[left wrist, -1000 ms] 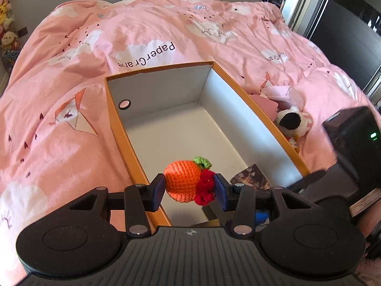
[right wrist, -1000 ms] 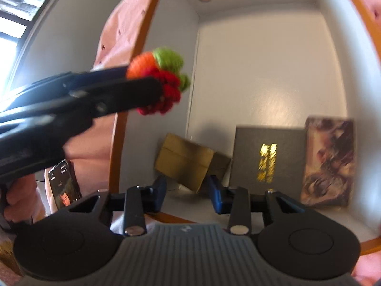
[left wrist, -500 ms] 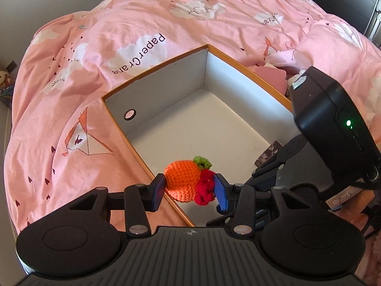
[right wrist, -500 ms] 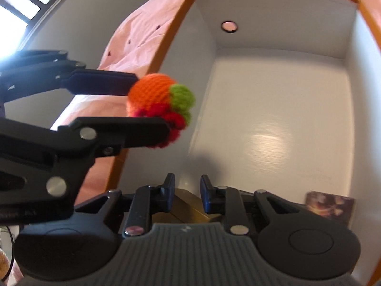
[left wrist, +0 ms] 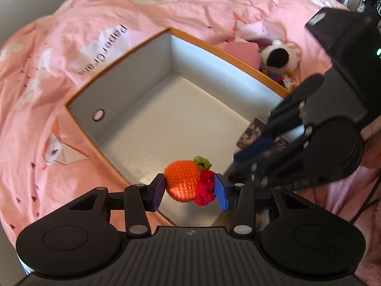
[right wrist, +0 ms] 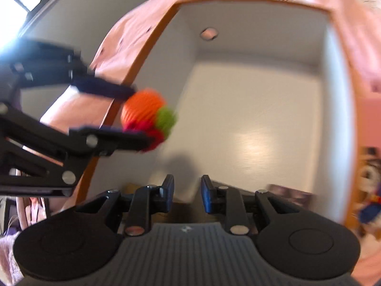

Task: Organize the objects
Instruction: 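Lower the orange fruit into the white box with the left gripper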

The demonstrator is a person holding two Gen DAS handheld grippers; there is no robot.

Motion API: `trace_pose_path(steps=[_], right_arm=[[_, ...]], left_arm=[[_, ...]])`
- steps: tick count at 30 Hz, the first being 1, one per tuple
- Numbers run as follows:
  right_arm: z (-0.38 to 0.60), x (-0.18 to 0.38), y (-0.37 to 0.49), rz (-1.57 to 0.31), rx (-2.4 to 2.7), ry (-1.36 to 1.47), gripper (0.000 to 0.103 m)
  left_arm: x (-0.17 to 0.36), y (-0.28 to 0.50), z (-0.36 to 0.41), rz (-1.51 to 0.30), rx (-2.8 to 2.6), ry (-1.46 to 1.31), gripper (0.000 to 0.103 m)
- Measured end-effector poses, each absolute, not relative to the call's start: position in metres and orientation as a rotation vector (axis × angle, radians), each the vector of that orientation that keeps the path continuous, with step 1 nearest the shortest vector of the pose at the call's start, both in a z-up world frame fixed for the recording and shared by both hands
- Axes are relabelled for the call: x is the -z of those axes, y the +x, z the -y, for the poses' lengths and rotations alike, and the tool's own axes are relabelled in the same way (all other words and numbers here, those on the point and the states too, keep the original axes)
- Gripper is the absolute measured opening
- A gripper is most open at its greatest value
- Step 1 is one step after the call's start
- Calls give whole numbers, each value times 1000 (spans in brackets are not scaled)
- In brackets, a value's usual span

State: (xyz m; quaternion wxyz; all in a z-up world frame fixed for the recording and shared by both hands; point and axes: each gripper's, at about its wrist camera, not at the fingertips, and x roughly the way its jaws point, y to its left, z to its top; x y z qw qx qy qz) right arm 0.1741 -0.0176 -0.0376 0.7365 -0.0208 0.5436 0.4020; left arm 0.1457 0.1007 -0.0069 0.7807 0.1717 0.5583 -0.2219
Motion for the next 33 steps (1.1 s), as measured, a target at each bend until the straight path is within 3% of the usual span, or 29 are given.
trace_pose_path(steps=[12,17,33], right_arm=[[40,32,169,-1084,-813,-96,28],[25,49,168,-1074,-805,-103,32],[24,60,170,-1080,-802,-92,32]], left_arm=[[49,163,-69,-1486,518,491,50],[56,168,-63,-1515,521,508,50],[73,181,-56,-1603,602,547,52]])
